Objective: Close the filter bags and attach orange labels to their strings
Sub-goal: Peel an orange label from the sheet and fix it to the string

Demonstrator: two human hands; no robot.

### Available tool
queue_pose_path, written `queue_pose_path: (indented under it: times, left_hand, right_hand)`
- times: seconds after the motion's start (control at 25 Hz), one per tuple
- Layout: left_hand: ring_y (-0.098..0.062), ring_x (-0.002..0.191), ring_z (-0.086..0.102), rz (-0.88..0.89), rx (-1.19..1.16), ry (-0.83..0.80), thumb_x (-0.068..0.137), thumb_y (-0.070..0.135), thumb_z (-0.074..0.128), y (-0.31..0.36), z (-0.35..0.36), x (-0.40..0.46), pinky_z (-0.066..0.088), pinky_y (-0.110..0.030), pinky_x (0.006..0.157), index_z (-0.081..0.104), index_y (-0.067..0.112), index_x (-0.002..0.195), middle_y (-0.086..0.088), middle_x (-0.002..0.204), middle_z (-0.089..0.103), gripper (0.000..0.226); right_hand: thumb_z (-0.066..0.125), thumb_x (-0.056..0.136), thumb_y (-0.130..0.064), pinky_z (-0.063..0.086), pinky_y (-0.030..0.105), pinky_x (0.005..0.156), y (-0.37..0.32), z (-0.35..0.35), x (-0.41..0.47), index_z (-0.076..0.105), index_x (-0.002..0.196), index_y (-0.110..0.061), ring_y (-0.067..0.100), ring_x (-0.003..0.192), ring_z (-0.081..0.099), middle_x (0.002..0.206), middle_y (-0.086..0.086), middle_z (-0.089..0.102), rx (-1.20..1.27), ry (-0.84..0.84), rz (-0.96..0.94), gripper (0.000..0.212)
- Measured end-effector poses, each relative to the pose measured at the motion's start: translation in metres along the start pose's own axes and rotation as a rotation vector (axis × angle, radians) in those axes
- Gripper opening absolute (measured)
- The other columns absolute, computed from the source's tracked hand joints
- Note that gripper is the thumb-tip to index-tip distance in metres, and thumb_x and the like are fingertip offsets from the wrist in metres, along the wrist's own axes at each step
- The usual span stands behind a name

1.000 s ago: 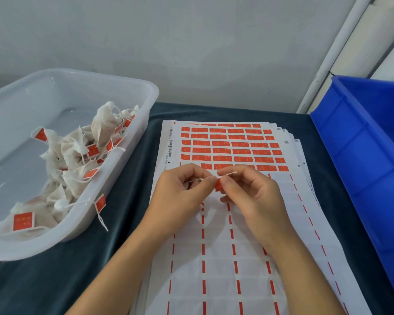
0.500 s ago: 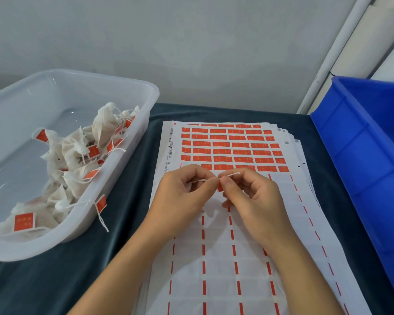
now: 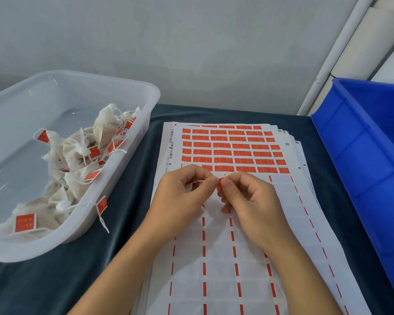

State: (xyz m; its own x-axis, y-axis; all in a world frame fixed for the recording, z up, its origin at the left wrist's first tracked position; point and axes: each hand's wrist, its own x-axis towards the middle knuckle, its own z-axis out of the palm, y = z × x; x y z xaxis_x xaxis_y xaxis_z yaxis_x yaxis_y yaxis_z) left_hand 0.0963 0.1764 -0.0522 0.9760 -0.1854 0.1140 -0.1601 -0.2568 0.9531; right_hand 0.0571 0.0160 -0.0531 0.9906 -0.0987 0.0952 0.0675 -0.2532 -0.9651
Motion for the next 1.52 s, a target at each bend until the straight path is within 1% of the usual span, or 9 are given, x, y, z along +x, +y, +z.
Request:
queue_pose_path:
  times: [0.36, 0.56, 0.68, 0.76, 0.92, 1.08, 1.28, 1.4, 1.52]
  left_hand:
    - [0.003, 0.092, 0.067, -0.002, -0.003, -0.035, 0.098, 0.029, 0.07, 0.003, -0.003, -0.002, 0.048, -0.003, 0.073, 0.074, 0.033, 0.085, 0.021, 0.086, 0.073, 0.014]
    - [0.003, 0.094, 0.065, -0.005, 0.088, -0.049, 0.098, 0.035, 0.07, 0.007, -0.001, -0.004, 0.051, -0.007, 0.072, 0.072, 0.038, 0.086, 0.024, 0.089, 0.07, 0.012]
    - [0.002, 0.102, 0.061, 0.012, 0.278, -0.057, 0.099, 0.049, 0.061, 0.009, -0.007, -0.006, 0.052, -0.017, 0.086, 0.067, 0.042, 0.102, 0.026, 0.103, 0.066, 0.01]
    - [0.002, 0.113, 0.051, 0.023, 0.545, -0.044, 0.098, 0.06, 0.054, 0.009, -0.016, -0.009, 0.047, -0.022, 0.096, 0.058, 0.048, 0.122, 0.029, 0.122, 0.057, 0.027]
    - [-0.002, 0.119, 0.05, -0.065, 0.725, 0.041, 0.094, 0.072, 0.047, 0.009, -0.039, -0.024, 0.048, -0.023, 0.091, 0.042, 0.052, 0.136, 0.026, 0.131, 0.046, 0.047]
    - [0.006, 0.087, 0.057, -0.03, 0.71, 0.027, 0.097, 0.057, 0.054, 0.014, -0.045, -0.042, 0.054, -0.017, 0.073, 0.056, 0.051, 0.11, 0.028, 0.1, 0.054, 0.015]
    - [0.0, 0.11, 0.056, -0.067, 0.602, 0.014, 0.103, 0.046, 0.054, 0.006, -0.047, -0.041, 0.048, -0.02, 0.085, 0.042, 0.044, 0.142, 0.022, 0.129, 0.05, 0.041]
    - [-0.008, 0.098, 0.061, -0.044, 0.641, -0.008, 0.104, 0.034, 0.055, 0.016, -0.046, -0.033, 0.058, -0.034, 0.085, 0.065, 0.032, 0.121, 0.012, 0.113, 0.063, 0.02]
    - [-0.007, 0.09, 0.062, -0.001, 0.601, 0.083, 0.099, 0.027, 0.062, 0.028, -0.051, -0.041, 0.057, -0.027, 0.08, 0.07, 0.03, 0.108, 0.014, 0.101, 0.064, 0.012]
  right_hand:
    - [0.066, 0.098, -0.035, 0.06, 0.018, 0.074, 0.005, 0.0, 0.0, 0.073, 0.097, -0.034, 0.004, 0.094, 0.07, 0.091, -0.019, 0.074, 0.0, 0.072, -0.049, 0.007]
    - [0.067, 0.1, -0.028, 0.059, 0.017, 0.068, 0.006, 0.001, 0.0, 0.072, 0.092, -0.031, 0.007, 0.09, 0.07, 0.086, -0.016, 0.073, -0.012, 0.1, -0.053, 0.01]
    - [0.067, 0.1, -0.029, 0.058, 0.016, 0.067, 0.006, 0.002, 0.0, 0.071, 0.092, -0.031, 0.006, 0.09, 0.07, 0.088, -0.016, 0.073, 0.009, 0.101, -0.036, 0.009]
    - [0.068, 0.098, -0.033, 0.057, 0.014, 0.07, 0.004, 0.003, -0.001, 0.072, 0.094, -0.034, 0.005, 0.094, 0.069, 0.091, -0.017, 0.073, -0.01, 0.094, -0.053, 0.005]
    - [0.07, 0.095, -0.039, 0.055, 0.01, 0.071, -0.001, 0.007, -0.004, 0.071, 0.095, -0.041, 0.002, 0.094, 0.069, 0.092, -0.02, 0.074, -0.044, 0.041, -0.093, 0.003]
    - [0.07, 0.091, -0.044, 0.058, 0.013, 0.073, -0.007, 0.021, -0.006, 0.071, 0.093, -0.039, 0.001, 0.091, 0.071, 0.091, -0.024, 0.074, -0.158, -0.086, -0.114, 0.005]
    - [0.075, 0.09, -0.037, 0.049, 0.001, 0.066, -0.017, 0.037, -0.006, 0.069, 0.093, -0.042, -0.009, 0.095, 0.066, 0.095, -0.033, 0.069, -0.284, -0.141, -0.153, 0.008]
    - [0.077, 0.089, -0.033, 0.053, 0.005, 0.065, -0.026, 0.042, 0.001, 0.064, 0.099, -0.042, 0.002, 0.088, 0.069, 0.101, -0.031, 0.064, -0.338, -0.097, -0.159, 0.018]
    - [0.074, 0.092, -0.032, 0.059, 0.014, 0.071, -0.04, 0.049, 0.001, 0.061, 0.103, -0.045, 0.003, 0.087, 0.069, 0.102, -0.032, 0.064, -0.32, -0.164, -0.121, 0.021]
